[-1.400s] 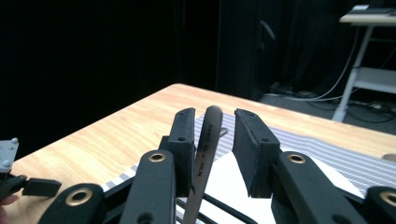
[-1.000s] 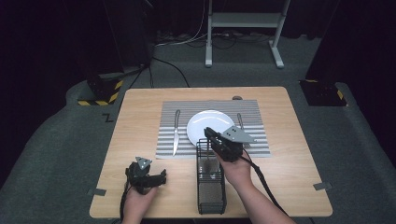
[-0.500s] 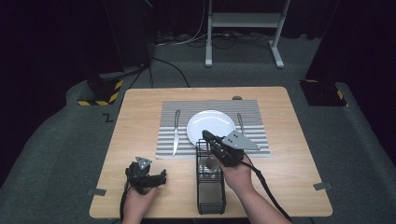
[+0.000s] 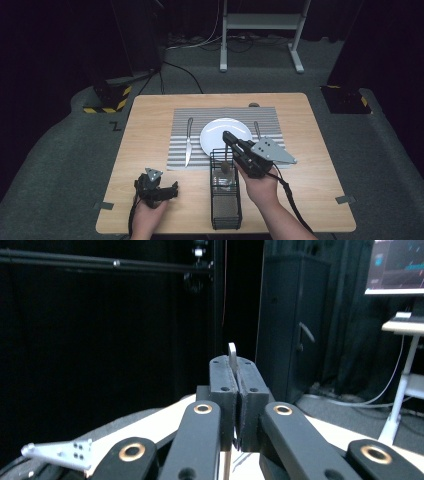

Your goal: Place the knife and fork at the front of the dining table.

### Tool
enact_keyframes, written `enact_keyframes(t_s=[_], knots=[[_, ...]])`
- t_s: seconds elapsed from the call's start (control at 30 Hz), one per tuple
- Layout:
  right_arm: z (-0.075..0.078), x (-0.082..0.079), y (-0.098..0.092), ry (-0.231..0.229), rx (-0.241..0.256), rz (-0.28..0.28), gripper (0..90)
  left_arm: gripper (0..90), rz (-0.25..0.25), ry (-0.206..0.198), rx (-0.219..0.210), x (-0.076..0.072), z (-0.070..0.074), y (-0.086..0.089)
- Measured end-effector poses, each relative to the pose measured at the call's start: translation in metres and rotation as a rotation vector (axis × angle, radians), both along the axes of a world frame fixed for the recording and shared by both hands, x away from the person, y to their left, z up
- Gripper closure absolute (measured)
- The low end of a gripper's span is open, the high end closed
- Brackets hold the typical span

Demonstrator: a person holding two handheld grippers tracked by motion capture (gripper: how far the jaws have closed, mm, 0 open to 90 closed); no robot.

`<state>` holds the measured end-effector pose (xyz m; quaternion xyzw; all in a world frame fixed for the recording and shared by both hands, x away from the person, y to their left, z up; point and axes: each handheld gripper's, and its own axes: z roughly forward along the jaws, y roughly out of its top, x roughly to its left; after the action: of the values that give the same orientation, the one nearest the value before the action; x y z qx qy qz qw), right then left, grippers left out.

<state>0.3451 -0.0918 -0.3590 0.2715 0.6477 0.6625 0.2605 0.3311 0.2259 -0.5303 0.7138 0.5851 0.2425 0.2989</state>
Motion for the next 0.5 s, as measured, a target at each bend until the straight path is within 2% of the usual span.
enact_keyframes(t_s=[0.13, 0.3, 0.5], knots=[[0.013, -0.008, -0.004, -0.042, 0.016, -0.012, 88.4, 0.8, -0.002, 0.000, 0.000, 0.000, 0.000, 0.000], [0.028, -0.016, -0.016, -0.084, 0.059, -0.041, 88.4, 0.8, -0.003, 0.000, 0.000, 0.000, 0.000, 0.000], [0.040, -0.021, -0.038, -0.100, 0.101, -0.069, 88.4, 0.8, -0.002, 0.000, 0.000, 0.000, 0.000, 0.000]])
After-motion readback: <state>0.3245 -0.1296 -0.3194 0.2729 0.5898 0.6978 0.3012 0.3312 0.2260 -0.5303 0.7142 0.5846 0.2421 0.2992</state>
